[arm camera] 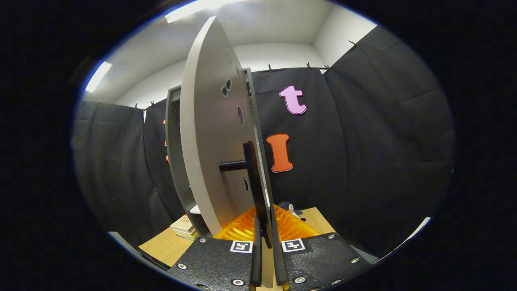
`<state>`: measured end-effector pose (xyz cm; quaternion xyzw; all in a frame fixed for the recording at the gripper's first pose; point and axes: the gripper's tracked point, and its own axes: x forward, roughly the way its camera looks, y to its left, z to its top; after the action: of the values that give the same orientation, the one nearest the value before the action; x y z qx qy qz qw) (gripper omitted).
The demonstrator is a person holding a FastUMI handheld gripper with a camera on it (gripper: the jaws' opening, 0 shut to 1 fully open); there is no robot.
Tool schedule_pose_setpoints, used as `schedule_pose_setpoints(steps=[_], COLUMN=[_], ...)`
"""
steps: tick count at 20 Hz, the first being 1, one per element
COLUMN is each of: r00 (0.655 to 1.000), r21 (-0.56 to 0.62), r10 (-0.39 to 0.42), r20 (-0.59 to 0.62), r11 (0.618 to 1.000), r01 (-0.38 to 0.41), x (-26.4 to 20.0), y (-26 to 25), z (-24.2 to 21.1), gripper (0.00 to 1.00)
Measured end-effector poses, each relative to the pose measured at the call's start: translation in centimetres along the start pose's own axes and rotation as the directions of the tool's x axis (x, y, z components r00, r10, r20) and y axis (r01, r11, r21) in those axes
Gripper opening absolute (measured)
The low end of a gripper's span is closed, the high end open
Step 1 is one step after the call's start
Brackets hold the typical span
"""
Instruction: Open the shoe cabinet door, grab the shoes and put them into the shoe cabinet, then close the shoe cabinet door.
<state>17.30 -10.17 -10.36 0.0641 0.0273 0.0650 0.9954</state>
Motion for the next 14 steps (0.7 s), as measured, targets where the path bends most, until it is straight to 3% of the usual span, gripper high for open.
schedule_pose_setpoints(steps=[5,9,14], r00=[1.0,0.999,1.0], r21=[-0.082,-0.083,-0.114], r10=[0.018,0.047,0.029], r20=[-0.016,-0.013,0.005], r11=[0.996,0.995,0.993], r01=[-0.019,-0.048,-0.028], x=[0.2,-0.3,-1.6], y=[-2.7,-2.1,-2.3], z=[0.3,0.1,0.1], gripper=[0.12,0.12,0.12])
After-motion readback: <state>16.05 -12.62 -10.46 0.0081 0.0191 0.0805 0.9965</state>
